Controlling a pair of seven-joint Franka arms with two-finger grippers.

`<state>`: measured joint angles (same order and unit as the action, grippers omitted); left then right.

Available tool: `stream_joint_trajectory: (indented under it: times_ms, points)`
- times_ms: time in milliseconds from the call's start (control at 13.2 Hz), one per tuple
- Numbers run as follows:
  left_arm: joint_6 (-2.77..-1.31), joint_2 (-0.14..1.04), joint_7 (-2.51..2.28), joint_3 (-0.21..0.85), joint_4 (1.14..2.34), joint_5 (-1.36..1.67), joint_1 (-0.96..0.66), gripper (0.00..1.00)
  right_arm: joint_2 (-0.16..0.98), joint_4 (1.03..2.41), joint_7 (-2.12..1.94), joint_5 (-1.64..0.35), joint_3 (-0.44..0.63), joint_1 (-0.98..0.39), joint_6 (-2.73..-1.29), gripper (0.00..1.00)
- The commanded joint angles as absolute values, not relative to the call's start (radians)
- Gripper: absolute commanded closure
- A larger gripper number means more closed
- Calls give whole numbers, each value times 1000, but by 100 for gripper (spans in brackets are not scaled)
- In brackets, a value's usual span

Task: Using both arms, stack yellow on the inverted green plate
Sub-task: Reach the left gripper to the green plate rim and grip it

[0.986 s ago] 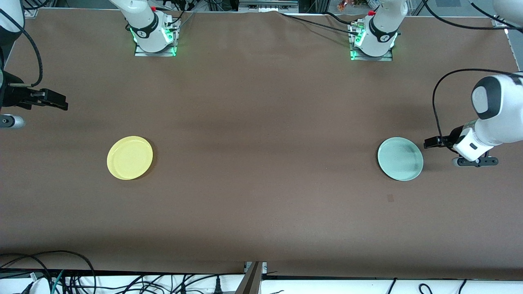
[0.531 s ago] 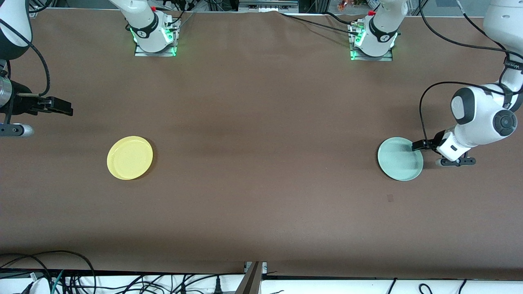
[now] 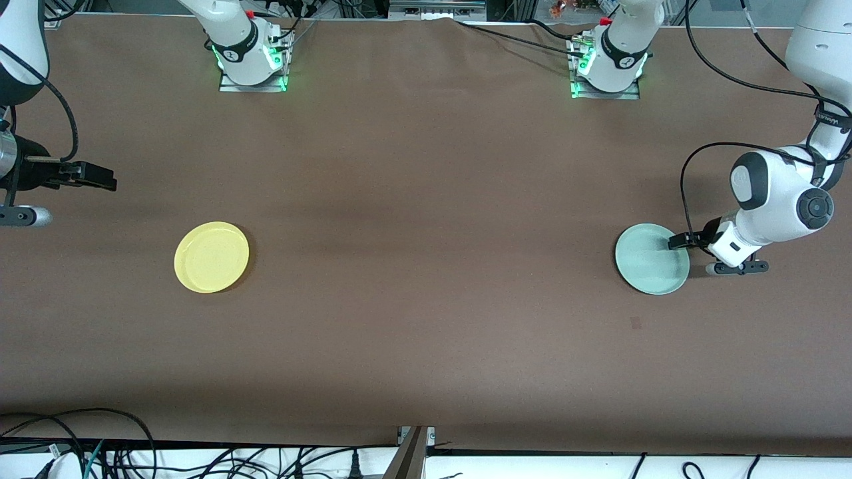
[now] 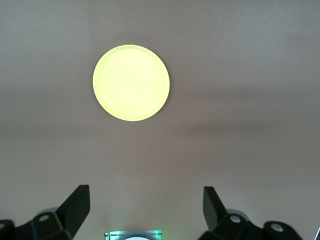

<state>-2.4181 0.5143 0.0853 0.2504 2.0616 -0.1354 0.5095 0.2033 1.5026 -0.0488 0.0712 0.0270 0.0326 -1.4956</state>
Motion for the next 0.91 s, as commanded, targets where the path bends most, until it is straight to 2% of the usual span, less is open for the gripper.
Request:
stream_joint_trajectory:
  times_ms: [0,76,682,834]
  points:
    - [-2414,529,84,255,2036,-158,506,96,250,1482,-60,64,23,57,-1500,0]
    - [-2414,529,83,255,2033,-158,506,100,259,1482,-60,64,23,58,-1518,0]
    - [-2398,508,72,271,2028,-158,500,100,460,1505,-83,3,23,124,-1725,0]
    - [-2338,476,64,276,2002,-158,473,100,512,1529,-84,2,23,124,-1801,0]
